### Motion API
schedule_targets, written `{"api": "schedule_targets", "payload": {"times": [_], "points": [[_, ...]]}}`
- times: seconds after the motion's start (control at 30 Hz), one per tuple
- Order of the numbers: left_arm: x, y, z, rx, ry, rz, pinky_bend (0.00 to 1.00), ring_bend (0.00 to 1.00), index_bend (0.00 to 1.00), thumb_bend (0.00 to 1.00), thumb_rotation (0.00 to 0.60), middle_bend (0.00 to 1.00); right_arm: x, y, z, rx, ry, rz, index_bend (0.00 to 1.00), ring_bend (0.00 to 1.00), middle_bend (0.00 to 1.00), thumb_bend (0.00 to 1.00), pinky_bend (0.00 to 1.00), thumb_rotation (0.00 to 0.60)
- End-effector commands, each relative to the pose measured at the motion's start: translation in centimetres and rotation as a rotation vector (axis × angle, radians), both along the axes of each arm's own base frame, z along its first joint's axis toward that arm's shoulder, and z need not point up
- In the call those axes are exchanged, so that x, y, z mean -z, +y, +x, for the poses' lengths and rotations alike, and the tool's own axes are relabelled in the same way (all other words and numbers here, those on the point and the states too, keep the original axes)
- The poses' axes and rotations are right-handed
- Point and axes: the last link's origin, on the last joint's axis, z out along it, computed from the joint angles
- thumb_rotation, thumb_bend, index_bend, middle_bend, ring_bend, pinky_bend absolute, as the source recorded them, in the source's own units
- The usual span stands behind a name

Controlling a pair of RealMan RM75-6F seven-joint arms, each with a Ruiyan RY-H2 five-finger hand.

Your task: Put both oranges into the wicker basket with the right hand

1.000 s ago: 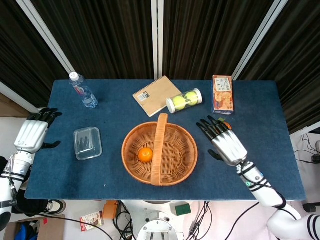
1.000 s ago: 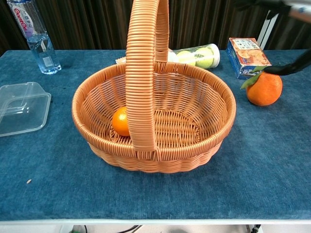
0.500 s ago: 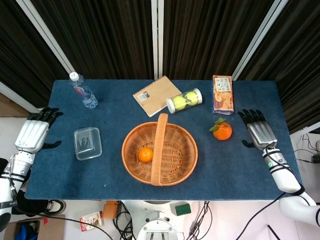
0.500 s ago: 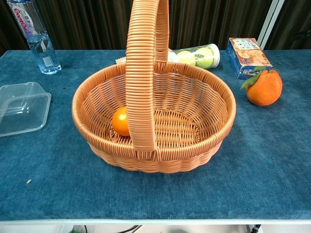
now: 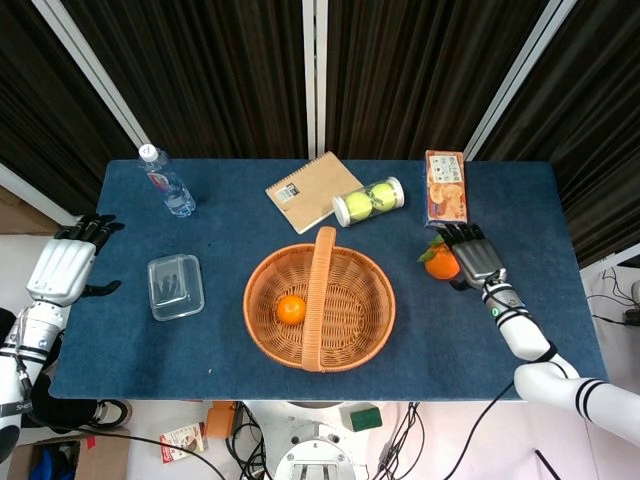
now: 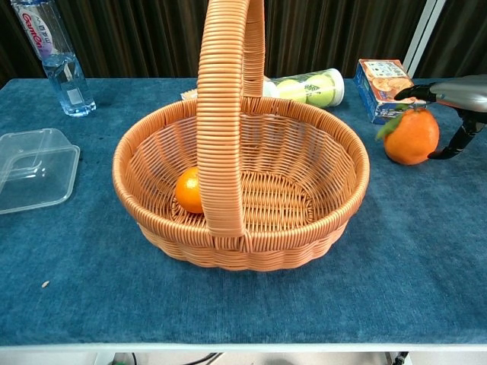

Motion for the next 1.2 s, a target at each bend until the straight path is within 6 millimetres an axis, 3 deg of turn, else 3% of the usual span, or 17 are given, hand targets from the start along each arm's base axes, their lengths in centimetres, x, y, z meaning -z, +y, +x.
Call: {"api": "schedule_targets", "payload": {"times": [0.03,0.47,0.63,0.7,0.77,0.87,1.2], "points": [[0.1,0.0,-0.1,-0.003,0.000,-0.004,0.28,0.08,0.19,0.12,0.600,0.12,0.5,-0.2,-0.2,0.015,0.007,0.013,0.00,0.00,0.00,0.21,0.03,0.600],[0.0,0.0,-0.6,-0.015,0.004,-0.003,0.28,0.08,0.19,0.12,0.600,0.12,2.1,-0.8,-0.1,0.011,0.002,0.022,0.00,0.00,0.00,0.21,0.17,0.600],[-0.1,-0.1,-0.8,-0.025,0.004,0.001,0.28,0.08,0.20,0.12,0.600,0.12,2.2,-0.7,-0.4,-0.001,0.007,0.003,0.00,0.07,0.09,0.24,0.33,0.600],[-0.1,-0.1,-0.8,-0.026,0.005,-0.001,0.28,0.08,0.20,0.12,0.600,0.12,2.2,-0.7,-0.4,-0.012,0.007,-0.012,0.07,0.15,0.17,0.26,0.38,0.600],[0.0,-0.1,-0.8,-0.026,0.005,-0.004,0.28,0.08,0.20,0.12,0.600,0.12,2.3,-0.7,-0.5,-0.023,0.006,-0.029,0.20,0.20,0.23,0.28,0.40,0.600],[0.1,-0.1,-0.8,-0.028,0.008,-0.007,0.28,0.08,0.20,0.12,0.600,0.12,2.2,-0.7,-0.4,-0.040,-0.001,-0.048,0.31,0.21,0.28,0.30,0.40,0.600],[0.1,-0.1,-0.7,-0.032,0.007,-0.011,0.28,0.08,0.20,0.12,0.600,0.11,0.2,0.0,0.4,-0.112,-0.073,-0.107,0.37,0.24,0.31,0.30,0.41,0.600]]}}
